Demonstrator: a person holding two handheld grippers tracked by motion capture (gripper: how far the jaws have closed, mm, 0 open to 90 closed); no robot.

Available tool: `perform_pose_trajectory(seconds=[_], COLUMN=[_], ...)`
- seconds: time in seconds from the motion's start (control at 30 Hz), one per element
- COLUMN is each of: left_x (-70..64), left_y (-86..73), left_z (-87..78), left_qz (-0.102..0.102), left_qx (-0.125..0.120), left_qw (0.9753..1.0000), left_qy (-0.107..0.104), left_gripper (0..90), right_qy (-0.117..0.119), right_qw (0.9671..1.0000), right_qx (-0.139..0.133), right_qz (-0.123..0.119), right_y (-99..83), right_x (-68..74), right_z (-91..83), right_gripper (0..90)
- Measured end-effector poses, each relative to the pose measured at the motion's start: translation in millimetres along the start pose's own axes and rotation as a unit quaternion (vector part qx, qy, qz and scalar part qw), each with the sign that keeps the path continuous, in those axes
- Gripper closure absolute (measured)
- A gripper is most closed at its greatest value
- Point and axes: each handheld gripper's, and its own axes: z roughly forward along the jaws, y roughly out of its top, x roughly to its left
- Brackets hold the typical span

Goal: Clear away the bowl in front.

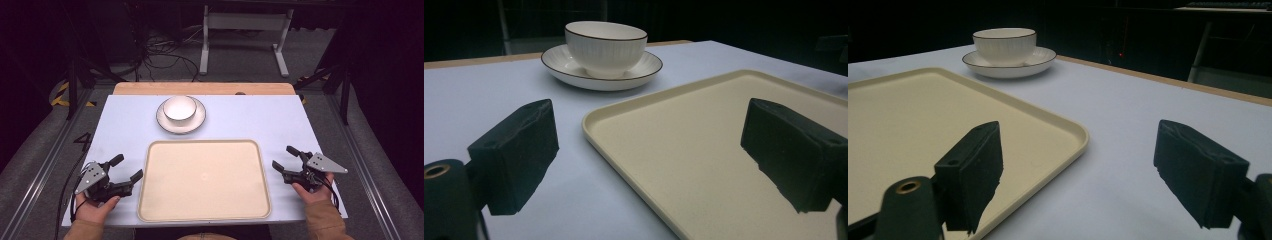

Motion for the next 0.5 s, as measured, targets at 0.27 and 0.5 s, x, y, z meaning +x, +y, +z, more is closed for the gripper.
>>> perform_pose_trajectory(seconds=[0.27, 0.5], left_x=[-1.7, -0.8], left_y=[0.8, 4.2], left_z=[1.2, 0.1], left_qz=[0.000, -0.008], left_qx=[-0.001, -0.003], left_qw=[1.0000, 0.9999], left_qy=[0.001, 0.008], left_gripper=[9.1, 9.2], right_qy=[0.002, 0.003], right_qw=[1.0000, 1.0000], right_qx=[0.003, 0.005], right_qz=[0.003, 0.006], right_y=[0.1, 0.2], right_x=[-0.5, -1.2], right_z=[0.3, 0.7], right_gripper=[20.2, 20.2])
